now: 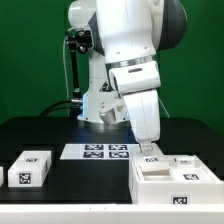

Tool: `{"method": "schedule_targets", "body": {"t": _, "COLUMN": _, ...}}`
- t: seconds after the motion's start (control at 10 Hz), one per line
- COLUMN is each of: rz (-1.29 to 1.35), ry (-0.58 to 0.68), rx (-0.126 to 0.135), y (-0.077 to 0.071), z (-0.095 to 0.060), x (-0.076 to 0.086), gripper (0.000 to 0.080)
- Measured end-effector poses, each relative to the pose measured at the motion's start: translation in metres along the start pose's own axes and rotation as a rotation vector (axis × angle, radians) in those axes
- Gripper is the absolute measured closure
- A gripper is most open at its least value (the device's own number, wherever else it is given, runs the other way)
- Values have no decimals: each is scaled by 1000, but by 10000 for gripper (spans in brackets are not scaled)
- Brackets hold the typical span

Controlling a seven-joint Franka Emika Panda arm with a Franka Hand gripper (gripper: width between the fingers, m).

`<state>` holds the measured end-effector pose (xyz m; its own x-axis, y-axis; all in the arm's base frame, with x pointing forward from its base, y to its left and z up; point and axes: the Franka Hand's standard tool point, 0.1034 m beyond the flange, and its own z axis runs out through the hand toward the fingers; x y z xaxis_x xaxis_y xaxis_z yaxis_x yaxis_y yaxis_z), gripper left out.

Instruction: Assemble cabinet

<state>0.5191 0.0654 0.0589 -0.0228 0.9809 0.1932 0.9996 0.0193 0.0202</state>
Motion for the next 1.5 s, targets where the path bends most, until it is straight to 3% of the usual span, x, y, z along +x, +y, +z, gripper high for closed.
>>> {"method": "schedule_targets", "body": {"t": 0.5, "rz": 14, "ry": 1, "rx": 0, "y": 0, "z": 0, "x": 0, "gripper": 737}}
{"method": "schedule_targets", "body": {"t": 1.0, "rz": 35, "ry": 30, "rx": -19, "y": 51, "z": 0, "x": 2, "gripper": 737}}
{"method": "schedule_targets", "body": {"t": 1.5, "rz": 43, "ry": 30, "rx": -17, "y": 52, "z": 0, "x": 1, "gripper": 737}}
